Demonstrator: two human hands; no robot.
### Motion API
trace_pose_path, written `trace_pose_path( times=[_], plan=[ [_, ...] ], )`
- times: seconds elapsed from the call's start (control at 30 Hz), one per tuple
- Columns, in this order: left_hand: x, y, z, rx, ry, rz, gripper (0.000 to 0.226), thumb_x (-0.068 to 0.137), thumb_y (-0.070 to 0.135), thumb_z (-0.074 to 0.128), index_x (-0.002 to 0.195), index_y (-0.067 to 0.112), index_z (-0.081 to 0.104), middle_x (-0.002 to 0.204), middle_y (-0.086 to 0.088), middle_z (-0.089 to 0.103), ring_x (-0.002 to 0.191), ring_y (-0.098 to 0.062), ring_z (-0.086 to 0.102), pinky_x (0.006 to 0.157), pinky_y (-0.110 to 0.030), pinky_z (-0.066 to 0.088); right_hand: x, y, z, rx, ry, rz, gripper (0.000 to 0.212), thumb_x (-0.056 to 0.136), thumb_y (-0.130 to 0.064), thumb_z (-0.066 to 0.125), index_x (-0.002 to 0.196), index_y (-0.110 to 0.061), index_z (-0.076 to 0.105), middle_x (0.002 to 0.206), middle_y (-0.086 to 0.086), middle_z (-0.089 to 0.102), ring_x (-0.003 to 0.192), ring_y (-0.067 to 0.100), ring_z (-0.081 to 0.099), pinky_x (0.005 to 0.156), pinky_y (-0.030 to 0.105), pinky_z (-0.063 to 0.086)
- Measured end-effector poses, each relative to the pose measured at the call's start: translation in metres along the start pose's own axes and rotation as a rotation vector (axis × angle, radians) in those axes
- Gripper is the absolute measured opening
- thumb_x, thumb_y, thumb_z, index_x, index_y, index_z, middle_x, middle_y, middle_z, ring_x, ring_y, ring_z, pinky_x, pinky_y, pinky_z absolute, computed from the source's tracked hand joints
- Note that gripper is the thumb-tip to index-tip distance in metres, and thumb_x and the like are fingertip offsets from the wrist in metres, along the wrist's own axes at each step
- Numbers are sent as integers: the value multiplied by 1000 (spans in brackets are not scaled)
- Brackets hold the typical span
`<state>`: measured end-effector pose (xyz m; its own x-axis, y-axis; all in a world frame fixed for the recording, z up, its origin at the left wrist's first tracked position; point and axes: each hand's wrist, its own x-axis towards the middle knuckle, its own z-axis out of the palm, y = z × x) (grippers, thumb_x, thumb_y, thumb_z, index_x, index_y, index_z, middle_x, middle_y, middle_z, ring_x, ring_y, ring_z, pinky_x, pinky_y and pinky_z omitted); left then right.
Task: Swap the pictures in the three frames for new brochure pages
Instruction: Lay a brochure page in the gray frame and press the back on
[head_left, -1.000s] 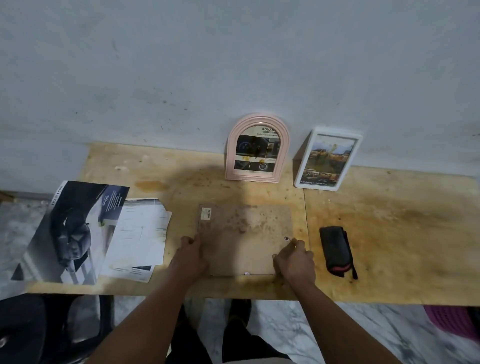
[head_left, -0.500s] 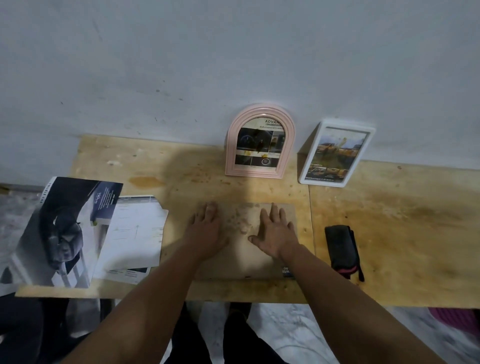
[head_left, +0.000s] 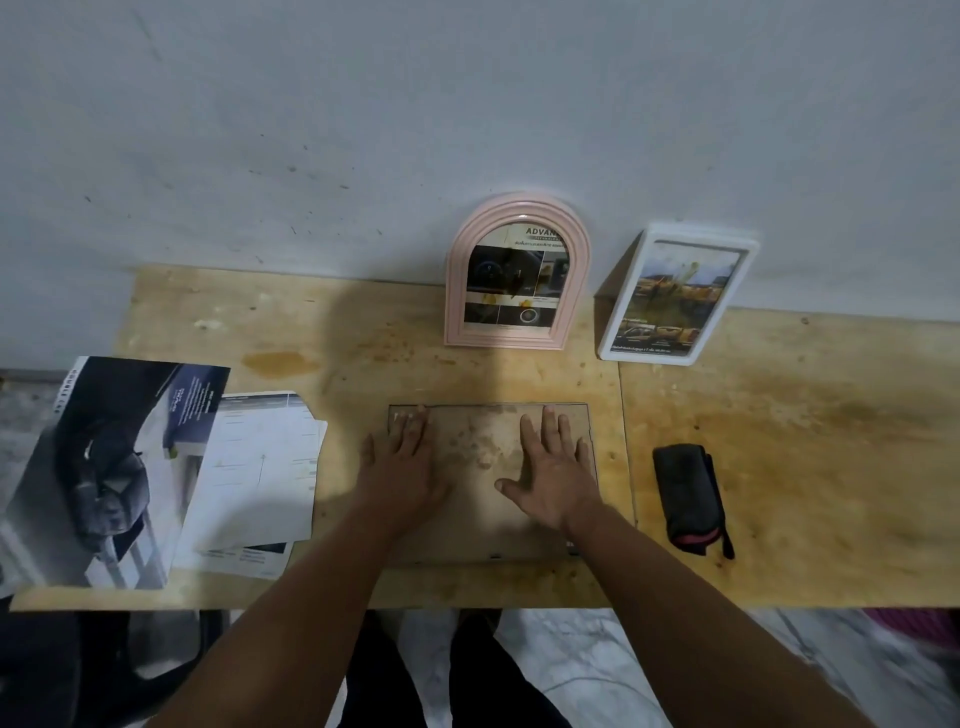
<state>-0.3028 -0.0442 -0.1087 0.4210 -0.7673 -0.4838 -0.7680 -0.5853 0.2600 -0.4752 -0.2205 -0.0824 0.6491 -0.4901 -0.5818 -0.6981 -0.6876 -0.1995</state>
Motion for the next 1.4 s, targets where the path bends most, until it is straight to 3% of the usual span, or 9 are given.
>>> trace_pose_path(
  times=[0.13,0.37,0.63,0.87,0.93,1.0,1.1,1.23,1.4],
  plan=[
    [-17,-8,9,47,35,-7,96,90,76,14,163,19,-12,163,-5,-34,157,-32,-21,126,-60,-4,-22,10,10,30,145,23,102,89,-78,41,163,-25,-5,169,10,-19,155,29,-20,127,53,2],
    [-69,-38,44,80,84,57,94,95,80,22,166,22,0,173,-2,-13,158,-42,-1,120,-72,19,-59,42,40,-51,71,-1,97,90,-81,30,162,-30,-12,167,3,-28,153,22,-29,123,62,0],
    [-68,-43,51,143,135,77,96,93,83,21,166,21,12,174,-9,-1,158,-41,9,117,-71,23,-53,51,57,-123,102,-14,95,91,-85,22,160,-33,-19,166,2,-31,153,25,-27,120,64,1],
    [-71,-39,47,96,93,-27,97,88,89,18,164,34,-8,173,-15,-1,159,-39,2,119,-71,17,-54,44,41,-33,-24,-12,96,92,-81,30,158,-34,-23,161,-1,-40,149,23,-36,121,61,-3],
    [-73,-34,38,69,54,-64,100,83,90,20,163,38,-10,173,-15,0,159,-40,2,119,-69,18,-57,42,27,55,-41,-17,94,95,-73,39,162,-31,-11,166,1,-31,153,24,-27,124,58,6],
    [-79,-27,27,32,38,-85,101,83,87,27,164,34,-1,171,-17,11,154,-44,18,115,-63,31,-63,39,13,244,69,11,82,98,-64,46,163,-27,12,172,5,-3,157,27,3,121,50,27],
    [-95,-13,16,-104,58,-181,85,93,65,53,162,29,20,154,-15,38,131,-39,47,98,-49,50,-76,38,9,478,308,218,63,97,-53,55,152,-28,36,149,12,39,134,37,46,101,45,48],
    [-109,3,16,-455,26,-328,72,95,41,64,158,25,33,146,-14,39,123,-37,55,100,-44,51,-87,43,30,634,216,322,69,94,-55,58,154,-30,34,141,10,48,128,38,51,103,49,49],
    [-114,3,13,-761,4,-449,87,80,51,60,159,28,32,147,-14,42,126,-37,54,106,-49,50,-94,41,26,1006,292,320,31,101,-18,60,131,-24,55,104,0,67,86,17,67,69,34,57]
  ],
)
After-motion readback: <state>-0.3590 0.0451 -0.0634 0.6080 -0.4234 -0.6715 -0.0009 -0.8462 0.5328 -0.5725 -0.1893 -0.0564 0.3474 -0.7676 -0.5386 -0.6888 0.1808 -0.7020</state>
